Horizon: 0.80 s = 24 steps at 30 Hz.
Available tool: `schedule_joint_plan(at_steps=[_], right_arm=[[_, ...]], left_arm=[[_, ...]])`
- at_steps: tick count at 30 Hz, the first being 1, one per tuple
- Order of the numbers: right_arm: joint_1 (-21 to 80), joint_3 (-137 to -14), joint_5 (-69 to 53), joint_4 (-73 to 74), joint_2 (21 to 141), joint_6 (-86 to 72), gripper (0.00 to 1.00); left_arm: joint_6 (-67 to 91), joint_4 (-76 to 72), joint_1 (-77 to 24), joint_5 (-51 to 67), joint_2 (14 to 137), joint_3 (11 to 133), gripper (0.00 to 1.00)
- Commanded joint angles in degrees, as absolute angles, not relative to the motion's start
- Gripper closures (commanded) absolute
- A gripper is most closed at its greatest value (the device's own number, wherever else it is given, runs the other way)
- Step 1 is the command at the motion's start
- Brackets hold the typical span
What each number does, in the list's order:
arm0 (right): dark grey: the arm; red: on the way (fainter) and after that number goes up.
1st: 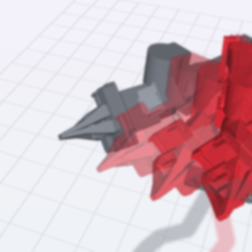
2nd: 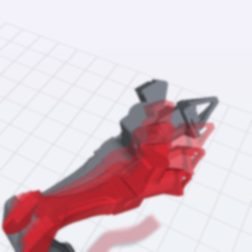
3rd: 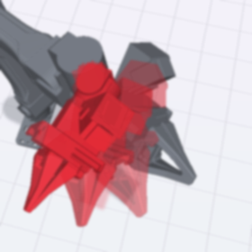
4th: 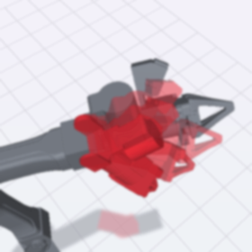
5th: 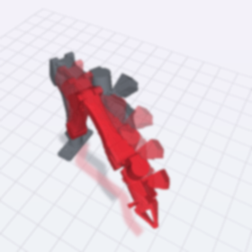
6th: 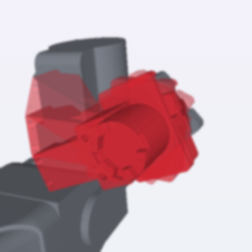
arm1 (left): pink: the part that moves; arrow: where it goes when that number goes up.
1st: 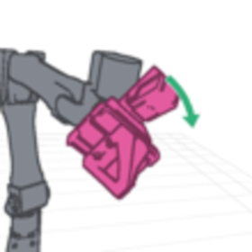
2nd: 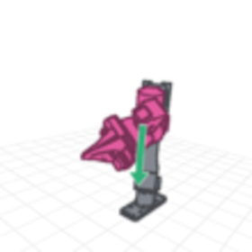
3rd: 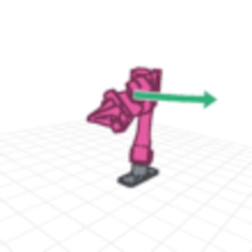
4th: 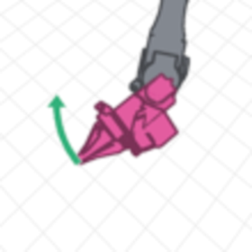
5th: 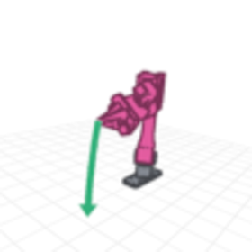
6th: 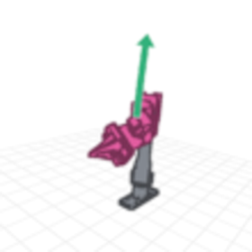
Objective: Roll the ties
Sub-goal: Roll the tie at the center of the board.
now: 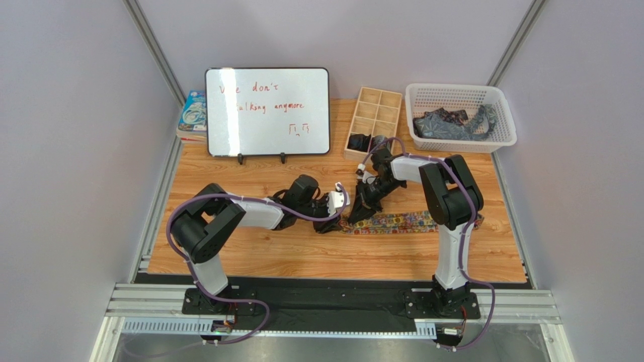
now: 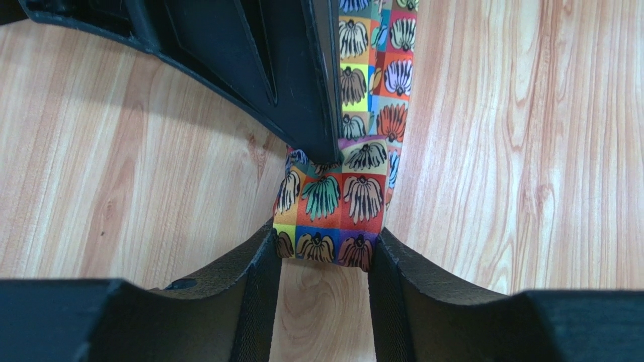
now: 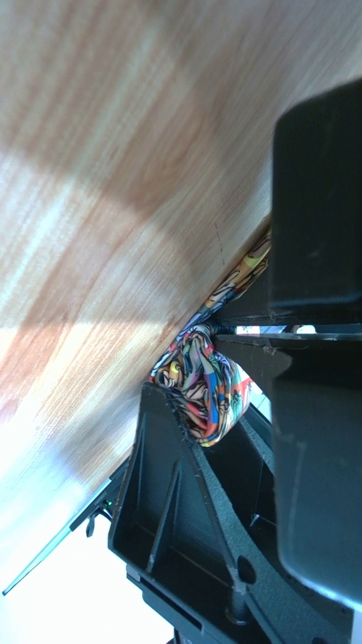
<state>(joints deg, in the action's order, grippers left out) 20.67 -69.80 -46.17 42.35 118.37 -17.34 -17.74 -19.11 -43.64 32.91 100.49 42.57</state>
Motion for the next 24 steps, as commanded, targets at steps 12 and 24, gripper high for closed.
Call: schedule_joint_plan(at_steps=[12,24], right_arm=[[23.64,-63.81,-34.36,28.66,119.8,-21.79,1.0],[24.17,-60.47,-38.22,21.71,117.86,-25.05,1.0]], left_arm=[[-12.92,-25.75,-48.77,36.13,103.88,48.87,0.54],[-13.62,-23.3,-50.18,34.89,109.16,49.66,0.52]])
